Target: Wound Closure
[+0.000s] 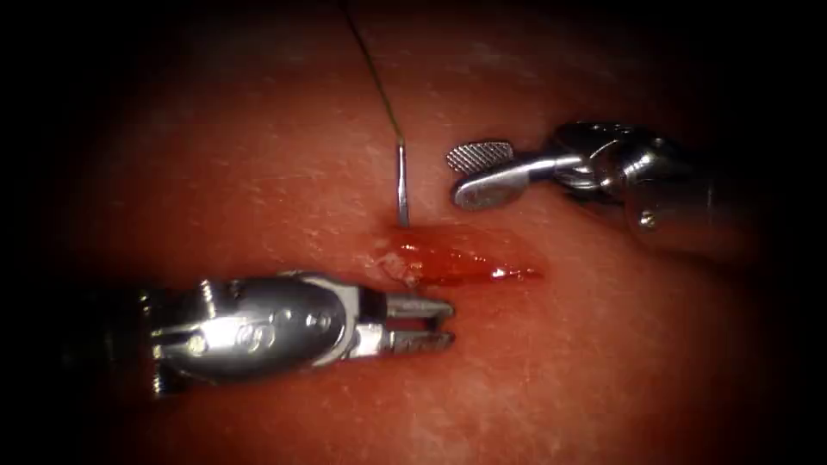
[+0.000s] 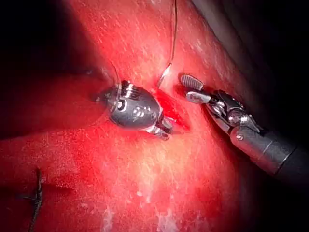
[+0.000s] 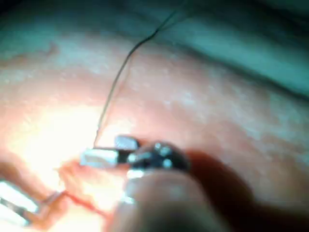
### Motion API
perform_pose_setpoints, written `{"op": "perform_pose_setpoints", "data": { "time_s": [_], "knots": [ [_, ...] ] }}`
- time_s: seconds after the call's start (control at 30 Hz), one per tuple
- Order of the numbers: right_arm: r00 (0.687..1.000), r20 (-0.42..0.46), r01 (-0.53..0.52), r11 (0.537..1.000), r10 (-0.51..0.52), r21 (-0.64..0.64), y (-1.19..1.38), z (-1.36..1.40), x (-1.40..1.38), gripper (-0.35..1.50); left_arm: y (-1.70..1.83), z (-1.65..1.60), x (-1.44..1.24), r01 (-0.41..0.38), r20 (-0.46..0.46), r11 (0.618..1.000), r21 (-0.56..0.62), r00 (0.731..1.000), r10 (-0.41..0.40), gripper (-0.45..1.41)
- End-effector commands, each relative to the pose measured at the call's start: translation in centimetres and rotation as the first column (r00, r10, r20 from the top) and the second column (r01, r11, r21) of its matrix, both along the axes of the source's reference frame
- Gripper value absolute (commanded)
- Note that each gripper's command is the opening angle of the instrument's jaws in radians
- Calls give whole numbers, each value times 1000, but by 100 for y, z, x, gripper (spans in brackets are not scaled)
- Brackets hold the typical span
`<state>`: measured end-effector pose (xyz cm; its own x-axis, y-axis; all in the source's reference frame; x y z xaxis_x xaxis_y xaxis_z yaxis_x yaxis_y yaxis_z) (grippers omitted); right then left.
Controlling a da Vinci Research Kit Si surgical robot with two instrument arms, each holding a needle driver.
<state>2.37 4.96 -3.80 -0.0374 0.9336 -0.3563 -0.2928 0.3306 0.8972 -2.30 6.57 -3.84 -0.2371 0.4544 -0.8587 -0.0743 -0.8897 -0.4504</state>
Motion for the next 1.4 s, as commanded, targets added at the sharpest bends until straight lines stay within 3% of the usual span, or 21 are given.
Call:
{"op": "perform_pose_setpoints", "data": {
  "time_s": [0.03,0.23,0.27,0.47,0.5,0.63,0.93,1.03,1.07,1.13,1.23,1.27,1.4],
  "knots": [
    [1000,-3,1,1000,-1,-1,1,6,7,128,-1,-2,-3,16,50,994,109,999,-21,-35],
    [1000,-3,2,1000,-2,-1,0,5,7,128,0,-11,1,12,215,931,365,972,-97,-35],
    [1000,-4,2,1000,-2,-1,-1,5,8,128,0,-12,3,-1,249,906,423,962,-115,-35],
    [1000,-4,2,1000,-2,-1,-2,4,8,126,5,-27,15,-43,317,840,541,936,-156,-35],
    [1000,-4,1,1000,-1,4,-2,4,8,126,9,-37,21,-60,340,813,579,924,-174,-35],
    [1000,-9,-1,1000,1,22,-3,4,8,126,11,-60,29,-108,360,755,646,916,-176,-35],
    [1000,-13,-1,999,2,33,-4,4,8,126,13,-95,40,-194,403,717,670,906,-131,-35],
    [1000,-13,-1,999,2,33,-4,4,8,126,19,-102,43,-176,399,851,496,916,-43,-35],
    [1000,-13,-1,999,2,33,-4,4,8,126,26,-104,44,-135,359,923,362,933,-5,-35],
    [1000,-13,-1,999,2,33,-4,4,8,126,33,-105,45,-95,275,974,208,961,35,-35],
    [1000,-14,-2,999,3,39,-4,3,7,124,39,-103,46,-53,236,996,76,971,33,-35],
    [1000,-15,0,999,1,39,-6,2,5,124,43,-103,46,-35,192,999,-18,981,38,-35],
    [1000,-24,10,999,-9,48,-8,-1,2,121,53,-103,48,-7,141,984,-176,989,32,-35]
  ]
}}
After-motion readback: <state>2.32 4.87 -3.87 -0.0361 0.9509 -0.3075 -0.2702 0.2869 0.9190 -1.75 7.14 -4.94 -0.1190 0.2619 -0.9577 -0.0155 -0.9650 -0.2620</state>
